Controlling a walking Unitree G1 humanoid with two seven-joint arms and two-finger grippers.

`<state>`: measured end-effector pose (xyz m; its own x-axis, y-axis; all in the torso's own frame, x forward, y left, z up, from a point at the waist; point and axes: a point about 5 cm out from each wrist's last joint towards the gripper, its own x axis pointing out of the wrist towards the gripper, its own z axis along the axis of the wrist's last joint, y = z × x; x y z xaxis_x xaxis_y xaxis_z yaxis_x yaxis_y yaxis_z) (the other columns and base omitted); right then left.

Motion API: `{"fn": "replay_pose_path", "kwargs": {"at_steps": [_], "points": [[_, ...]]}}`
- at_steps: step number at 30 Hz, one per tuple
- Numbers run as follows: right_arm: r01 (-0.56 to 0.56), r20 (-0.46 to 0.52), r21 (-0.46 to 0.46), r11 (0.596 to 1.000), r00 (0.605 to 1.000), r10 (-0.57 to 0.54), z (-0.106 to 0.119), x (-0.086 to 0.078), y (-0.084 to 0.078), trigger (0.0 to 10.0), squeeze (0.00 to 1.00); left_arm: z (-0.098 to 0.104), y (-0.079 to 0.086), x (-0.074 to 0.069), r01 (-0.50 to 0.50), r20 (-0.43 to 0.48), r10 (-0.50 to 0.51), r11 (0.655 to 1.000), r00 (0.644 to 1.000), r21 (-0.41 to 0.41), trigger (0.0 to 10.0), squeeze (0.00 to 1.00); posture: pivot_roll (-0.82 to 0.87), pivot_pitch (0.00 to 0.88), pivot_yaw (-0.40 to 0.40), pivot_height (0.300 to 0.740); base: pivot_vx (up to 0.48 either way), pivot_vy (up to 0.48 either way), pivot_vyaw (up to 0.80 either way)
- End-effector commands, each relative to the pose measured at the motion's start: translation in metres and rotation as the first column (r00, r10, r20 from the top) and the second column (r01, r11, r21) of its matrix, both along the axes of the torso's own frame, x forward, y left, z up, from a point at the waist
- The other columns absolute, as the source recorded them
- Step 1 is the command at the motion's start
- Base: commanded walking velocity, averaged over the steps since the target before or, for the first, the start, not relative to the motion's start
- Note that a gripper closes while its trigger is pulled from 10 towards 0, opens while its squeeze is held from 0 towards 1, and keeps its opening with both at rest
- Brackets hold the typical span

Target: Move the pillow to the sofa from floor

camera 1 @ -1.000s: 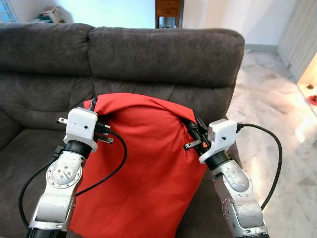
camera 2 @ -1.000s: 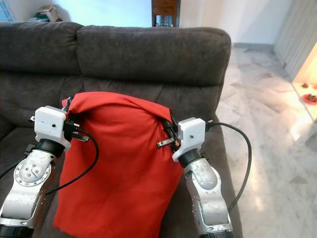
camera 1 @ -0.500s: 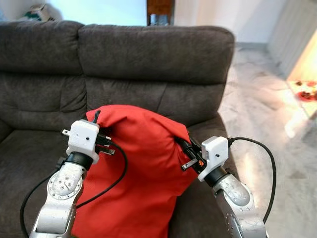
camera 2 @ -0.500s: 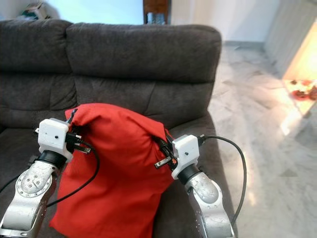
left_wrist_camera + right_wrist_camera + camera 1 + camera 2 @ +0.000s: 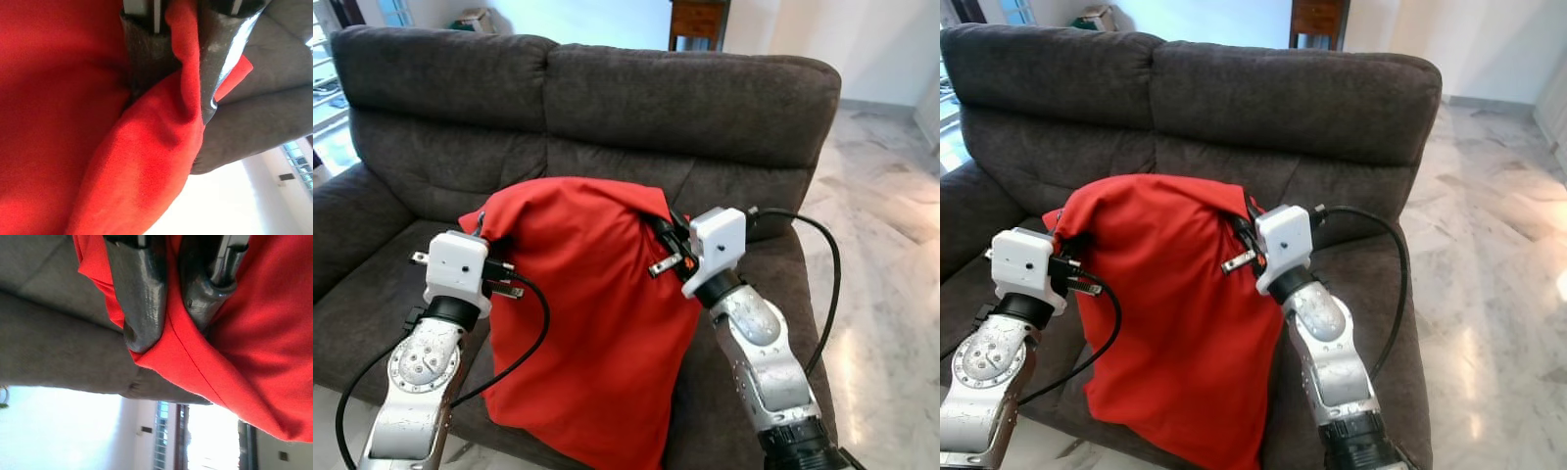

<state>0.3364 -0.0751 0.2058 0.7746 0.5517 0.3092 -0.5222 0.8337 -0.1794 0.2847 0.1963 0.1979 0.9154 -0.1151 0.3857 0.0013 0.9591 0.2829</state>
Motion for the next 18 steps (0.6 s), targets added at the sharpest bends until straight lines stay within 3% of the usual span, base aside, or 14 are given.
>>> {"fn": "replay_pose_path", "kwargs": {"at_steps": [1, 7, 12, 18], "points": [[-0.044, 0.138, 0.033, 0.998, 0.99, 0.039, 0.03, -0.002, 0.011, 10.0, 0.0, 0.001, -0.007, 0.0, 0.047, 0.004, -0.047, 0.999, 0.999, -0.001, 10.0, 0.0, 0.04, 0.102, 0.029, 0.74, 0.0, 0.0, 0.0], [-0.04, 0.156, 0.036, 0.999, 0.987, 0.034, 0.035, 0.005, 0.018, 10.0, 0.0, 0.005, -0.008, 0.001, 0.067, 0.007, -0.067, 0.998, 0.998, -0.017, 10.0, 0.0, 0.04, 0.107, 0.033, 0.74, 0.0, 0.0, 0.0], [-0.024, 0.212, 0.022, 0.999, 0.977, 0.019, 0.052, 0.017, 0.023, 10.0, 0.0, 0.008, -0.008, 0.002, 0.074, 0.017, -0.074, 0.997, 0.997, -0.021, 10.0, 0.0, 0.04, 0.107, 0.034, 0.74, 0.0, 0.0, 0.0], [-0.068, 0.286, 0.002, 0.998, 0.956, 0.065, 0.076, 0.021, 0.044, 10.0, 0.0, 0.009, -0.005, 0.001, 0.054, 0.026, -0.053, 0.998, 0.998, -0.032, 10.0, 0.0, 0.05, 0.109, 0.027, 0.74, 0.0, 0.0, 0.0]]}}
